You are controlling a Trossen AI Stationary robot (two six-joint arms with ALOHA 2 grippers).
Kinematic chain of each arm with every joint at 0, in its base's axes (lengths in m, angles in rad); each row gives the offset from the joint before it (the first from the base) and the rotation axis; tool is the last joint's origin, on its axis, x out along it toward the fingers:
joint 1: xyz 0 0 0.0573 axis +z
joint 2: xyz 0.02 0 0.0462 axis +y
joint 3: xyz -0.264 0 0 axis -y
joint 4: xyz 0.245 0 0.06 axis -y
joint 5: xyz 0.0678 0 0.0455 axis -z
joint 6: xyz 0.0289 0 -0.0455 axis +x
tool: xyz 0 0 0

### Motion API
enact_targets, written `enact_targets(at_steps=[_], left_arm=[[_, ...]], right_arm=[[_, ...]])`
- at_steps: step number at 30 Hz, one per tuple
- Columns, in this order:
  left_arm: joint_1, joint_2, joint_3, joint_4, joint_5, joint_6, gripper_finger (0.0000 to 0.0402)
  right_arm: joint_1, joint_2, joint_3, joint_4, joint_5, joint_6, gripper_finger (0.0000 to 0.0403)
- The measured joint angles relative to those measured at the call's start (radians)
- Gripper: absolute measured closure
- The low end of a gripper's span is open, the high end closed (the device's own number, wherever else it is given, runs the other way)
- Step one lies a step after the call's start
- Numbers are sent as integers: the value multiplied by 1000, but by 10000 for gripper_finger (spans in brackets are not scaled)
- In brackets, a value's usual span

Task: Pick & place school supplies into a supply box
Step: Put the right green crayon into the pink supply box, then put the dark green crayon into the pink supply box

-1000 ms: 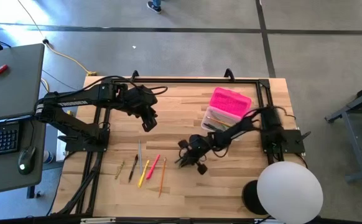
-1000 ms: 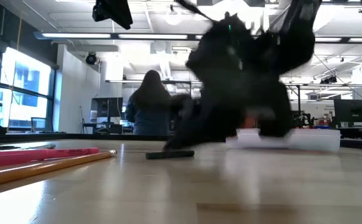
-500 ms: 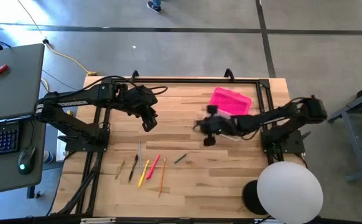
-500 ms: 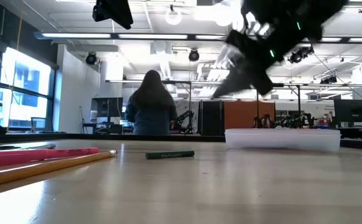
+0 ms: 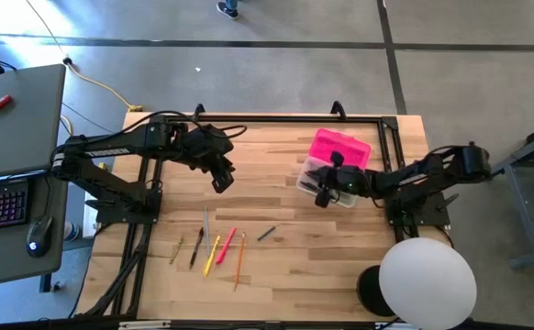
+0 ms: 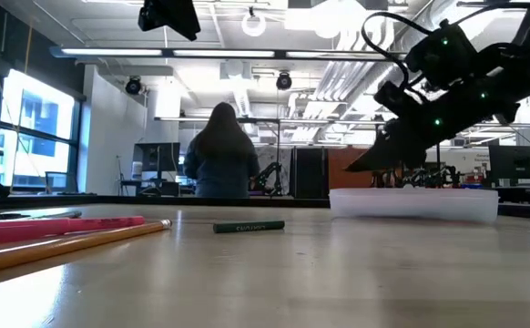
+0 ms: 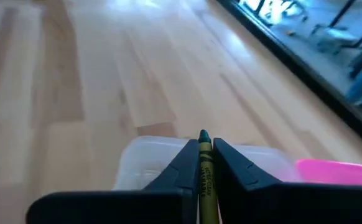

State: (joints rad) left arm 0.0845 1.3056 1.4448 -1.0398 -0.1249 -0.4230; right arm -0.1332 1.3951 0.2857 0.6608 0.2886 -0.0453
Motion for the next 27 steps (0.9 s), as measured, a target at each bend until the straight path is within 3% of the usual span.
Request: enact_targets(at_steps=[11, 16, 19, 21, 27], left_arm=[[0, 0, 0, -1, 6, -1, 282], [0, 0, 0, -4, 6, -1, 282], [0, 0, 0, -9, 6, -1, 282], [0, 0, 0, -8, 5, -1, 282], [0, 0, 0, -6, 4, 4, 282]], right_arm=[[-17, 25, 3, 33, 38, 42, 349], [62, 20, 114, 150, -108, 26, 336], [145, 25, 222, 80, -315, -114, 328], [208, 51, 285, 21, -396, -209, 322], [316, 263, 447, -19, -379, -260, 306]])
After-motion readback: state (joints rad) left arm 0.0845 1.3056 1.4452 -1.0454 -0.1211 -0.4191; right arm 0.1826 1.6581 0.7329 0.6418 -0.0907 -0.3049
